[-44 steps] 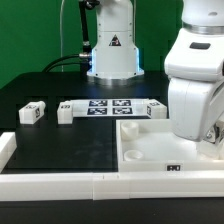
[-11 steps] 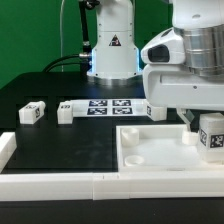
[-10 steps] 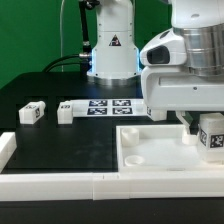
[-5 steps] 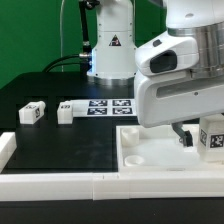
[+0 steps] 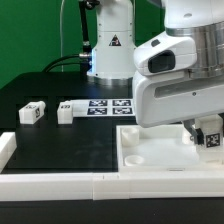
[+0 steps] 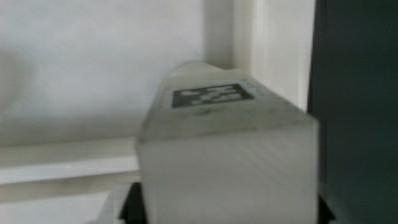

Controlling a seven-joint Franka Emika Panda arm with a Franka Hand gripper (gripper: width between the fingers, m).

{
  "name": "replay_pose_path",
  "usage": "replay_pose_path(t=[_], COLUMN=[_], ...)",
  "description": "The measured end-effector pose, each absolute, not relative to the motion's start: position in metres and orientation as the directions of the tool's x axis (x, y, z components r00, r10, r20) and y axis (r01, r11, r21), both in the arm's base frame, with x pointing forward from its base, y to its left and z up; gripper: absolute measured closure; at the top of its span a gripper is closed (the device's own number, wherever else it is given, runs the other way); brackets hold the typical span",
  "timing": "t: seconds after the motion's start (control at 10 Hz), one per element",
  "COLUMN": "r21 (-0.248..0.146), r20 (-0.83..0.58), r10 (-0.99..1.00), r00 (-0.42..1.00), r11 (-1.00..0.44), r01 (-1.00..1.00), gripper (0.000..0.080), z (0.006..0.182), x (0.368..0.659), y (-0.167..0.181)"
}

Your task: Assemble one leg

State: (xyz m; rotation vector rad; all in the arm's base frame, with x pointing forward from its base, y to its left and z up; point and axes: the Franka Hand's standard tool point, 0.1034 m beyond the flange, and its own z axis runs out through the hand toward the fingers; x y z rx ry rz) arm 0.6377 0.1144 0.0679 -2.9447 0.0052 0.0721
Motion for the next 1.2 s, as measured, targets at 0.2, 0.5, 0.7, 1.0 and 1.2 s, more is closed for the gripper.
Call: replay_pose_path(t=[0.2, 0.5, 0.7, 1.0, 1.2], r21=[-0.193, -0.164, -0.121, -0.058, -0.006], r20=[-0.053, -0.082, -0.118, -0.136, -0.148], r10=[-0.02, -0.357, -0.606, -0.838, -0.947], r00=[0.998, 0.931, 0.787, 0.529, 0.287], r11=[-0.981, -0.916, -0.777, -0.526, -0.289], r01=[-0.03, -0.366, -0.617, -0.848, -0.957], gripper=[0.0508, 0.0508, 0.0508, 0.0508, 0.0508], z=[0.068, 0.068, 0.067, 0.065, 0.065], x=[0.638, 0.642, 0.641, 0.64, 0.638], y=[0.114, 0.11, 0.108, 0.104, 0.104])
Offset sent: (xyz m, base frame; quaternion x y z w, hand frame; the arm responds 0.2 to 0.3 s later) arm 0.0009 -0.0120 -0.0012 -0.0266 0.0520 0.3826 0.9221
